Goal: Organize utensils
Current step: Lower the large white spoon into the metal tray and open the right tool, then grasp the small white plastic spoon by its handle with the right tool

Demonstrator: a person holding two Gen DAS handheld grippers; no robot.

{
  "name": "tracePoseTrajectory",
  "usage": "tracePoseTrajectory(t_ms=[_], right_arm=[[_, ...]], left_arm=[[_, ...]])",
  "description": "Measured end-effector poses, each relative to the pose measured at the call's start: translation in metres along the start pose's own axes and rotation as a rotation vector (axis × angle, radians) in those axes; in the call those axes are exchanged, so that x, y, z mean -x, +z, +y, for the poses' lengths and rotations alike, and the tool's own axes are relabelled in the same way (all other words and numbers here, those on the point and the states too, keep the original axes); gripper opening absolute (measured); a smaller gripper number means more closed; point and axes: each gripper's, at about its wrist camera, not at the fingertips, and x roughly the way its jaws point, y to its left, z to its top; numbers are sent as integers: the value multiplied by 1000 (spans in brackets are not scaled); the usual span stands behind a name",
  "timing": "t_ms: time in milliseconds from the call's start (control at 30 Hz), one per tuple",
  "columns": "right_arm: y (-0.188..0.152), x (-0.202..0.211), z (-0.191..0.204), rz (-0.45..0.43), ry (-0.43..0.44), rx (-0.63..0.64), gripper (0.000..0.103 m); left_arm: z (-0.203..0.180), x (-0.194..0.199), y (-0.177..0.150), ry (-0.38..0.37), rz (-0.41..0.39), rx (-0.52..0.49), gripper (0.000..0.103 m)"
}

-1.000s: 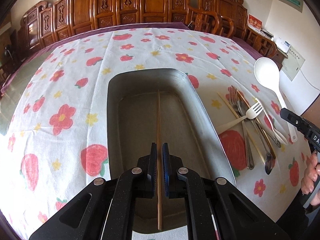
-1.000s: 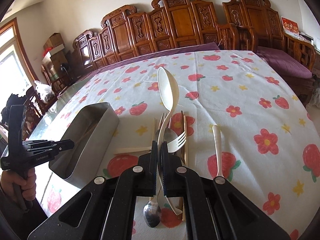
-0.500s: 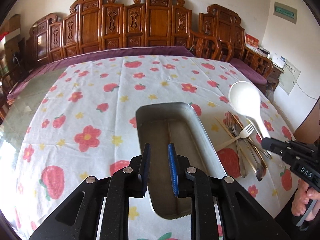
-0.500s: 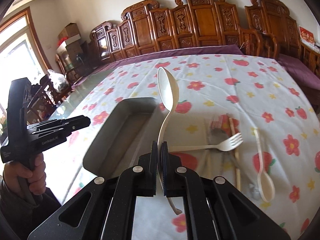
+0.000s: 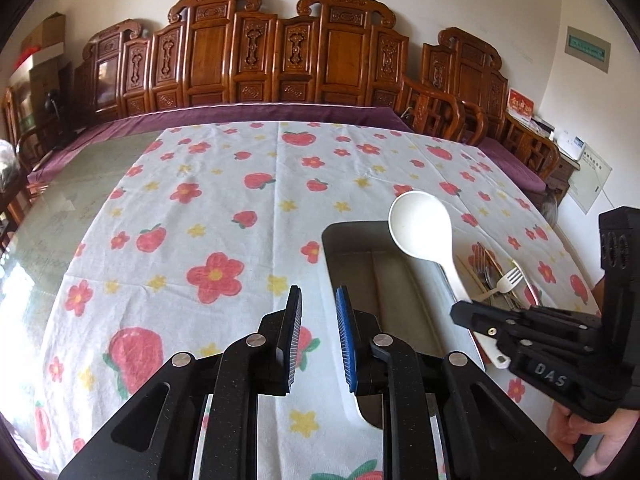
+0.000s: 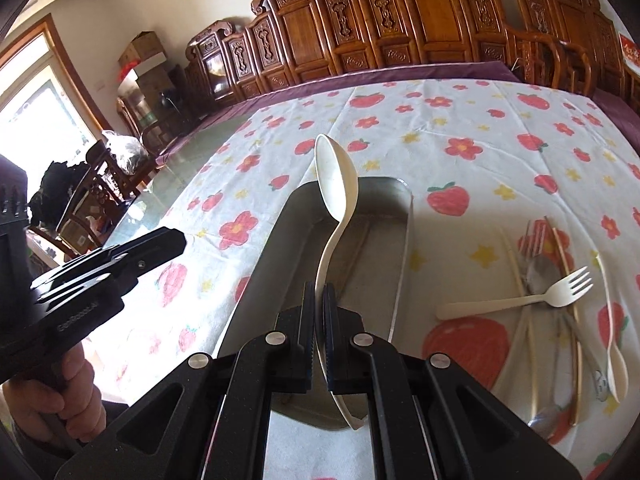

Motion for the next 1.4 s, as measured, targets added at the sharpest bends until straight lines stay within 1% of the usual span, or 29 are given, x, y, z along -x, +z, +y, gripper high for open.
tracePoseTrajectory(t_ms=[100, 133, 167, 200, 233, 300, 400, 467, 500, 600, 733, 833, 900, 1033, 1067, 1200, 1400], right_arm=[[1, -15, 2, 20, -4, -8, 6], [0, -19, 3, 26, -6, -7, 9], [0, -23, 5, 30, 9, 6, 11], [-2, -26, 8, 34, 30, 36, 11], [-3, -27, 9, 38, 33, 58, 11], [-6, -26, 7, 38, 35, 73, 11], [-8, -12, -1, 17, 35, 78, 11], [-9, 4, -8, -2, 13, 108, 11], [-10, 13, -13, -9, 4, 118, 11], [-14, 39, -32, -28, -46, 150, 11], [-23, 77, -70, -55, -151, 177, 11], [-29, 94, -99, -71, -216, 171, 12], [-33, 100, -121, -75, -246, 143, 15], [-37, 102, -157, -74, -311, 115, 27], [-37, 99, -163, -71, -320, 108, 28], [-39, 85, -186, -49, -355, 80, 28], [-36, 61, -204, -12, -381, 56, 28]], left_arm=[[3, 0, 2, 1, -2, 9, 17], [3, 0, 1, 2, -2, 9, 16], [3, 0, 1, 3, -1, 9, 16], [3, -1, 1, 2, -1, 8, 16], [2, -1, 0, 3, 2, 8, 16], [1, -2, 1, 4, 3, 10, 16], [-5, 0, 1, 0, -5, -1, 16], [-10, 0, 1, -9, -9, -9, 17], [-14, 1, 1, -16, -10, -13, 18], [-26, 4, 2, -48, -29, -33, 33], [-48, 8, 1, -82, -45, -75, 42], [-66, 8, -1, -104, -45, -105, 44], [-77, 7, -4, -117, -46, -126, 44], [-95, 5, -10, -139, -39, -158, 44], [-99, 4, -12, -144, -35, -168, 44], [-111, 1, -18, -169, -20, -182, 44], [-126, 4, -23, -200, -26, -197, 44]])
